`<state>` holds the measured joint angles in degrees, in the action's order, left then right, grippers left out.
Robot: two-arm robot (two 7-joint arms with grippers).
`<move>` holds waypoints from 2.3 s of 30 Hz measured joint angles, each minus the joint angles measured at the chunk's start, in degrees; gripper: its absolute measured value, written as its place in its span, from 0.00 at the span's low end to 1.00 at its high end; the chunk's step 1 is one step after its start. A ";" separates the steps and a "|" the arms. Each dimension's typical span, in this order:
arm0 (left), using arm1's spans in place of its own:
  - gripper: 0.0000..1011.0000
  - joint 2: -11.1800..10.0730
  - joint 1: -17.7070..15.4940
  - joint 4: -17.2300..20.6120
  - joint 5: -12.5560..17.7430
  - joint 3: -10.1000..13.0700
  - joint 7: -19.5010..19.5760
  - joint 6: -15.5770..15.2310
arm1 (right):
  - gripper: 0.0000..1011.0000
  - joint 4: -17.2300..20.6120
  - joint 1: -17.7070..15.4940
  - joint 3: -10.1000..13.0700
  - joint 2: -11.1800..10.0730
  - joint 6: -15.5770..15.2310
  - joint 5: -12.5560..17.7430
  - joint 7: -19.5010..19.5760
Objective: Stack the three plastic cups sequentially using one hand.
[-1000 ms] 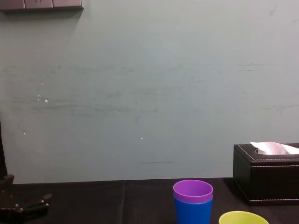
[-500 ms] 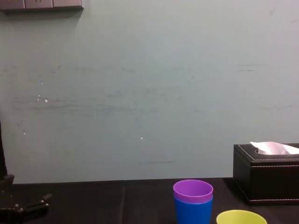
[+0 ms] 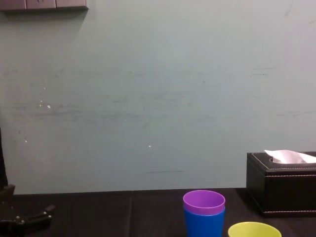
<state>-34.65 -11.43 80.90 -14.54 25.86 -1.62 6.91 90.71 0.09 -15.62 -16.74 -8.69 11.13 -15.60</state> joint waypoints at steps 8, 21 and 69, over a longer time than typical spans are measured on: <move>1.00 0.00 0.00 0.00 0.00 0.00 0.00 0.00 | 0.79 0.06 -0.05 0.00 -0.03 0.01 -0.02 0.02; 1.00 0.00 0.00 0.00 0.00 0.00 0.00 0.00 | 0.72 0.68 -0.33 0.05 -0.25 0.08 -0.04 0.02; 1.00 0.00 0.00 0.00 0.00 0.00 0.00 0.00 | 0.72 6.13 13.92 -3.09 0.89 -10.60 3.57 -0.21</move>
<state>-34.65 -11.43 80.90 -14.55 25.86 -1.62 6.91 96.84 14.01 -18.71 -15.85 -19.30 14.70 -15.81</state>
